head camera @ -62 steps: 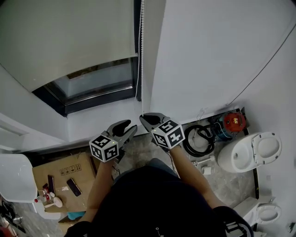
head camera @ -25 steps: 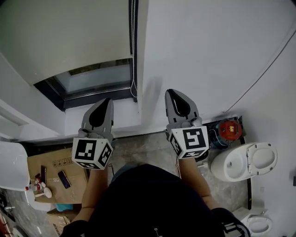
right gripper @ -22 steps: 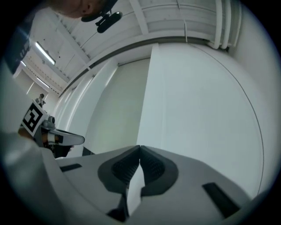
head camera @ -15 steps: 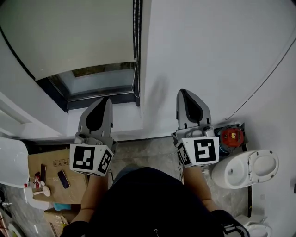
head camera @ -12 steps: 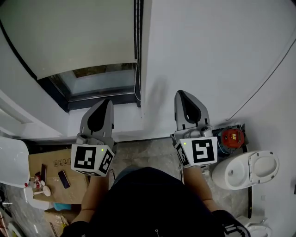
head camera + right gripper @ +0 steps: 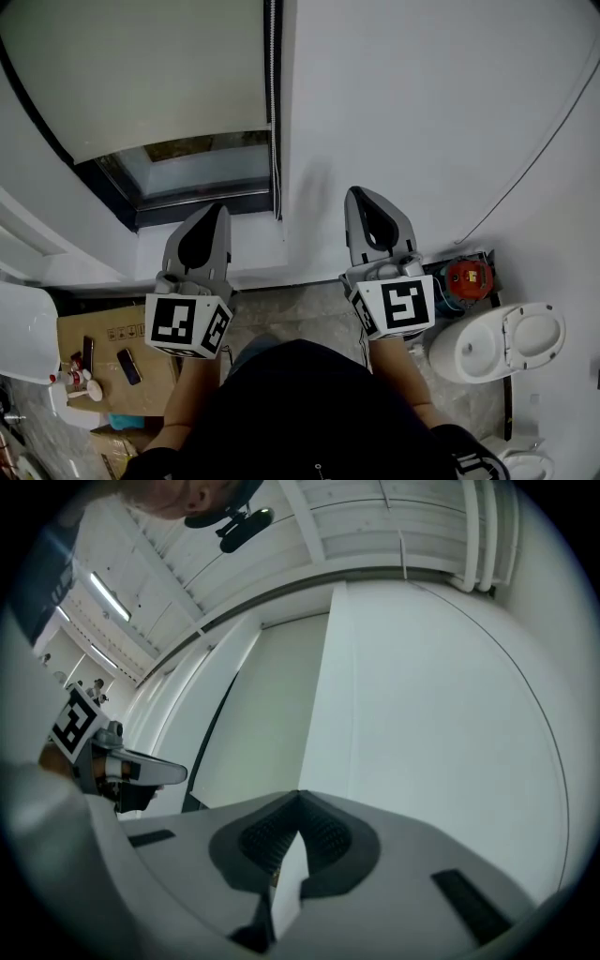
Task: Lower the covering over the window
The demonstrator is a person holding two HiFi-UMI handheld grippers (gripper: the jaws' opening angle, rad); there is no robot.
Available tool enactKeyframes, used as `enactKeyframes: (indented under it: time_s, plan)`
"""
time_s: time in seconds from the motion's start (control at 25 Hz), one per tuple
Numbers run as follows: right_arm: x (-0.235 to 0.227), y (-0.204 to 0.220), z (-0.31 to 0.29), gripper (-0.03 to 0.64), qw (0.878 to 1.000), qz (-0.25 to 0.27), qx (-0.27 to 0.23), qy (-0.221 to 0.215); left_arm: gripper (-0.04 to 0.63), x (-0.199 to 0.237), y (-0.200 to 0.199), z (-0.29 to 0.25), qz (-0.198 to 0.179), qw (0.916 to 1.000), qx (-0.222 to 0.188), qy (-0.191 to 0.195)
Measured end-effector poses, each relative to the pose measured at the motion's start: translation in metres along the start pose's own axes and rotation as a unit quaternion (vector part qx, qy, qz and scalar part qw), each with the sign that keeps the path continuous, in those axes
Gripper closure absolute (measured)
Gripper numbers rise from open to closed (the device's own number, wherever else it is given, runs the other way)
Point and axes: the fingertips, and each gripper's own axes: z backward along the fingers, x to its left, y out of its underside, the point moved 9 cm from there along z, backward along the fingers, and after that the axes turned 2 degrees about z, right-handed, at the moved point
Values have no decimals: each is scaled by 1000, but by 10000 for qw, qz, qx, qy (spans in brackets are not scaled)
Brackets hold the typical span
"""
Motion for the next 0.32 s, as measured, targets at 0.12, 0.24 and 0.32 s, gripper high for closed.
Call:
enactKeyframes:
  time_s: [0.12,0.24,0.32]
  plan:
    - [0,2,0,604,10000,-6,32,19,583,-1,1,-2,1,10000,-12,64]
    - [2,4,2,604,10000,10,79,-5,583,-3,2,-3,29,9999,-10,109]
    - [3,4,2,604,10000,32,90,-8,583,-3,2,-4,39,9999,-13,142]
